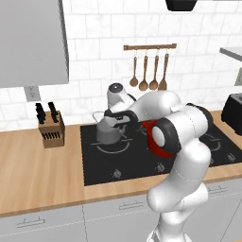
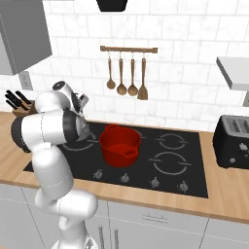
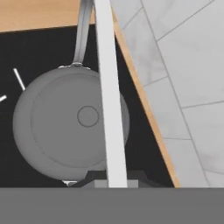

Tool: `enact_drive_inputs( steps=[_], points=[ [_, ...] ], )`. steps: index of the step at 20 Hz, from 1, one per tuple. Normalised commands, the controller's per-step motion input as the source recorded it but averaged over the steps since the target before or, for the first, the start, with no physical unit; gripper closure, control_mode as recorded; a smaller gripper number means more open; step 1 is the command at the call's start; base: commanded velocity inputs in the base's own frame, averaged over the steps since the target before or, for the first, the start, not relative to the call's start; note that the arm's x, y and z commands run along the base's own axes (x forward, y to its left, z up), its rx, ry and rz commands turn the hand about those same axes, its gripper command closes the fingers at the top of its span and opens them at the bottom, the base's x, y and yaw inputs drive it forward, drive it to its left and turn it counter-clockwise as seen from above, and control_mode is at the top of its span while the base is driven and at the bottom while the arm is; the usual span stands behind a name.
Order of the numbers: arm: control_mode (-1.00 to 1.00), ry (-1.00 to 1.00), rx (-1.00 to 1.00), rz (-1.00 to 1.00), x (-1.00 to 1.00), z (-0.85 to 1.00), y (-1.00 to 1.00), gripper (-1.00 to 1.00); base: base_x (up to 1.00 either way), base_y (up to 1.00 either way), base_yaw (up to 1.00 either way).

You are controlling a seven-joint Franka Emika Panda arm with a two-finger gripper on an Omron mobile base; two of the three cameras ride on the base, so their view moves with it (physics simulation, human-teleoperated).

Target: Pick the kettle from the counter and place it on a stove burner. Then turn the burner on.

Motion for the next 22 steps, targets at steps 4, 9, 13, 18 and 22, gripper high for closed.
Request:
enact_drive_inputs(
  steps=[4,9,13,18,22],
  points=[
    [-1.0,0.02,0.0,0.0,-0.24,-0.1,-0.23,1.0,0.0,0.0,0.0],
    [-1.0,0.08,0.0,0.0,-0.08,-0.15,0.0,1.0,0.0,0.0,0.0],
    [-1.0,0.01,0.0,0.0,0.0,-0.02,0.0,1.0,0.0,0.0,0.0],
    [-1.0,0.0,0.0,0.0,0.0,0.0,0.0,-1.0,0.0,0.0,0.0],
    [-1.0,0.0,0.0,0.0,0.0,0.01,0.0,-1.0,0.0,0.0,0.0]
  ],
)
